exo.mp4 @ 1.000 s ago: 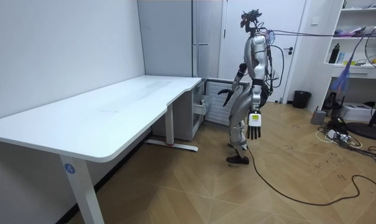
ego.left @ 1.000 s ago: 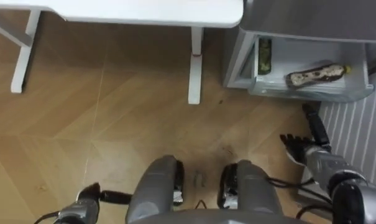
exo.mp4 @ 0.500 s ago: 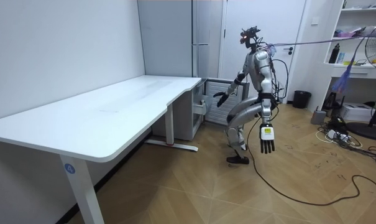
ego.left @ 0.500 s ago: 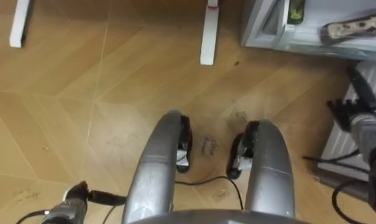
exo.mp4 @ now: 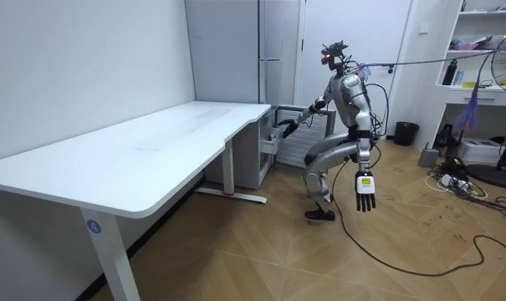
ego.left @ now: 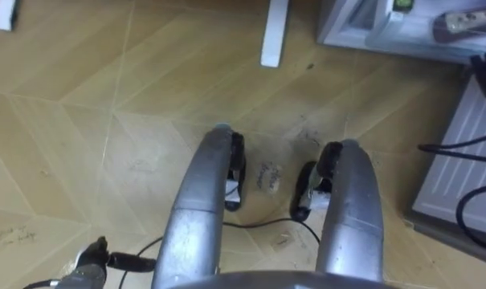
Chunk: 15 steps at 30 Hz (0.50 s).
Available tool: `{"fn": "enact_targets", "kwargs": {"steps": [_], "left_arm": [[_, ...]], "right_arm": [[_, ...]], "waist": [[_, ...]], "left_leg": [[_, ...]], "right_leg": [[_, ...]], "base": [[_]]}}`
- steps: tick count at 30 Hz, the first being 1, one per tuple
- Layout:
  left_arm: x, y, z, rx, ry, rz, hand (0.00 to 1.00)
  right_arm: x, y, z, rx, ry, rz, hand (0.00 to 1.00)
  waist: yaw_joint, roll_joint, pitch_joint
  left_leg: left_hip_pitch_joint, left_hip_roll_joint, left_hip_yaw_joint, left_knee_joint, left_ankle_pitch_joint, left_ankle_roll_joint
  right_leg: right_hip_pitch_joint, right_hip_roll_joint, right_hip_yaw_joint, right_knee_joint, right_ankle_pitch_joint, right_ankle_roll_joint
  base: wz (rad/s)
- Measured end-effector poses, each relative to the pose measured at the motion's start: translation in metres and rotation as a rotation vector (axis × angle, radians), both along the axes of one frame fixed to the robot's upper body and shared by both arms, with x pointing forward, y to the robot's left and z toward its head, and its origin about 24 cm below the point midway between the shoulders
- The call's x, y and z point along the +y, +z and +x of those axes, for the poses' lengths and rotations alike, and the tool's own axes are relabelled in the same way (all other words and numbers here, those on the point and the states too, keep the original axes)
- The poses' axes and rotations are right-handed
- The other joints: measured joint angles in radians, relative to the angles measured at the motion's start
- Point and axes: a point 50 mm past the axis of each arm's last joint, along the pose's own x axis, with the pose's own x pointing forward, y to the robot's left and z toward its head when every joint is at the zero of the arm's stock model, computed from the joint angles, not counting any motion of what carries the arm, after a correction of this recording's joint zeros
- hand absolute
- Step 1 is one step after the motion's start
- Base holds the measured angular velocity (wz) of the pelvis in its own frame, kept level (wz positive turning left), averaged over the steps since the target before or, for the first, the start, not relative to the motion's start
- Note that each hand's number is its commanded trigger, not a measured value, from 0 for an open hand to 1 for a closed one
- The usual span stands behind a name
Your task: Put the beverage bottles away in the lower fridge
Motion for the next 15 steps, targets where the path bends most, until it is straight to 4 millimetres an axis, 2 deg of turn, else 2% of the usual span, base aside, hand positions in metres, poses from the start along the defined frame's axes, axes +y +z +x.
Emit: {"fn": "enact_targets", "kwargs": {"steps": [1, 8, 11, 15], "left_arm": [[0.0, 0.0, 0.0, -0.001, -0.001, 0.0, 0.0], [0.002, 0.003, -0.013, -0.024, -0.018, -0.003, 0.0], [0.002, 0.005, -0.017, -0.03, -0.026, -0.005, 0.0], [0.001, 0.006, -0.025, -0.031, -0.033, -0.012, 0.0]], "right_arm": [[0.0, 0.001, 0.0, 0.002, -0.004, 0.002, 0.0], [0.0, 0.012, 0.007, 0.025, -0.012, -0.007, 0.0], [-0.001, 0.013, 0.007, 0.021, -0.029, 0.009, 0.0], [-0.002, 0.016, 0.007, 0.02, -0.065, 0.013, 0.0]], "waist": [[-0.006, -0.001, -0.0005], [-0.004, -0.009, 0.0009], [-0.003, -0.009, 0.0009], [0.019, -0.009, 0.001]], "left_leg": [[-0.005, -0.007, 0.001, 0.006, -0.001, 0.001], [-0.015, -0.011, 0.019, 0.005, -0.006, 0.011], [-0.018, -0.023, 0.015, 0.005, -0.006, 0.01], [-0.022, -0.026, 0.014, 0.003, -0.004, 0.007]], "right_leg": [[-0.004, -0.001, 0.003, 0.01, -0.006, 0.004], [-0.03, 0.002, 0.03, 0.02, -0.011, 0.015], [-0.035, -0.001, 0.035, 0.026, -0.012, 0.017], [-0.043, -0.016, 0.031, 0.028, -0.012, 0.016]], "base": [[0.14], [-0.01], [0.06], [-0.02]]}}
